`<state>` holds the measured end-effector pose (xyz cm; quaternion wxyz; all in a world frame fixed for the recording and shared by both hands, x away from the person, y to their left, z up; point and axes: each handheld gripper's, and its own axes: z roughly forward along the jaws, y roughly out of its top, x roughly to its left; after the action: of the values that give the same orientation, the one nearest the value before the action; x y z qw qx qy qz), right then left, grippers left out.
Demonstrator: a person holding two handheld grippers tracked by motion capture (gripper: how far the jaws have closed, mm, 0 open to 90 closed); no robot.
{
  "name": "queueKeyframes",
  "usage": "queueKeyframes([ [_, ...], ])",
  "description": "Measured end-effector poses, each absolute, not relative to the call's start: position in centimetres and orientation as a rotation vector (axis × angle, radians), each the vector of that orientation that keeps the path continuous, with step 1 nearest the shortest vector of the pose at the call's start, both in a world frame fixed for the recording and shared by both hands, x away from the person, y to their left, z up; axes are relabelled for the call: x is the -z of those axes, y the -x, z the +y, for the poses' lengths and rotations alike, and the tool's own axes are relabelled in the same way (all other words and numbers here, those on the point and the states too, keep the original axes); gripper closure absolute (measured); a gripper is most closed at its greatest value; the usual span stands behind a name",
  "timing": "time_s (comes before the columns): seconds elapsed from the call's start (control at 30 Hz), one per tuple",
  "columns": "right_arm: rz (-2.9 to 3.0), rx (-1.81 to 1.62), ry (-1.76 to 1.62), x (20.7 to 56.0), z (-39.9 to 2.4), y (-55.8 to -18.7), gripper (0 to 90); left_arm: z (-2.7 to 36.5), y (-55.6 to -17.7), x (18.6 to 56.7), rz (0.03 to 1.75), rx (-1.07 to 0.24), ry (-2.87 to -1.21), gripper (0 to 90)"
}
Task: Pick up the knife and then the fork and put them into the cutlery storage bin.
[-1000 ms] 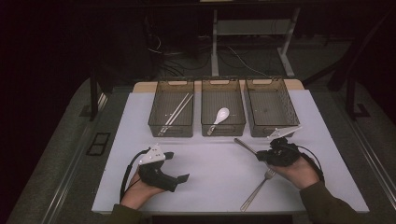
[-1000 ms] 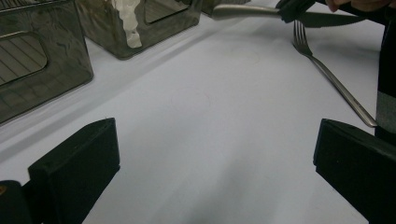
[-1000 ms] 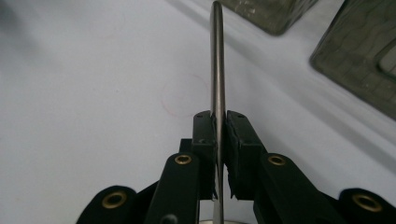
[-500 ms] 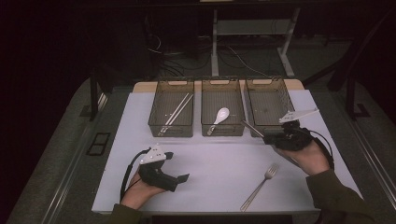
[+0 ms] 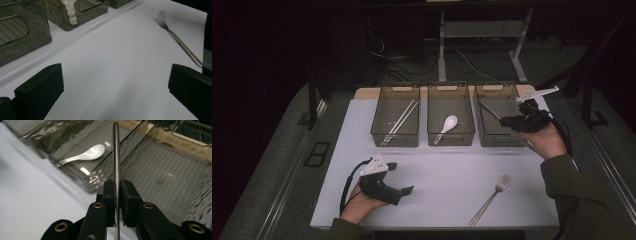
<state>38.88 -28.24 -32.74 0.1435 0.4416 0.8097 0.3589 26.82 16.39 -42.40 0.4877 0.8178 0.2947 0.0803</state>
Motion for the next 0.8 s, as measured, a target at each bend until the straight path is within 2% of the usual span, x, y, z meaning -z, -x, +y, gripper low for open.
queueKeyframes([
  [0.4,2.257,-0.972,-1.370,33.2,-29.2,-46.0,82.3,16.3,-26.8,42.4,0.712,-0.187,-1.987,0.0],
  [0.8,2.226,-0.880,-1.473,36.4,-29.2,-50.7,82.2,16.4,-26.7,42.3,0.703,-0.185,-1.987,0.0],
])
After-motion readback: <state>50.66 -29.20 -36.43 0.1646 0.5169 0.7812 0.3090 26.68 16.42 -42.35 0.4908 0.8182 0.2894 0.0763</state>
